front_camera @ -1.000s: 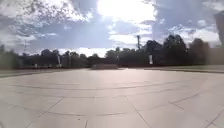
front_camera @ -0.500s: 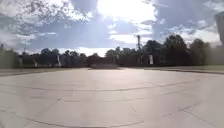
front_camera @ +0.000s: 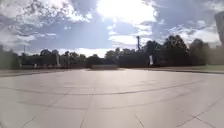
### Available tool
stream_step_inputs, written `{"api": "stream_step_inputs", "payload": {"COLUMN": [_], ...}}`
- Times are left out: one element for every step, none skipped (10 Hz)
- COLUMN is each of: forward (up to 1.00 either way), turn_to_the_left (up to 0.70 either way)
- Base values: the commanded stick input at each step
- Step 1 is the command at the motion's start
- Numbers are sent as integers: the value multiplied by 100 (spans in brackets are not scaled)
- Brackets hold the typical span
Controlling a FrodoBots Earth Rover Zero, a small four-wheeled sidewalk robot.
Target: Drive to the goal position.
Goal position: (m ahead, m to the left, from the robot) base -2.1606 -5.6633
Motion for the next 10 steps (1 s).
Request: {"api": "stream_step_inputs", "payload": {"forward": [55, 54, 55, 55, 54, 55, 55, 55, 55, 55], "turn_to_the_left": [-1, -1, -1, -1, -1, -1, -1, -1, -1, -1]}}
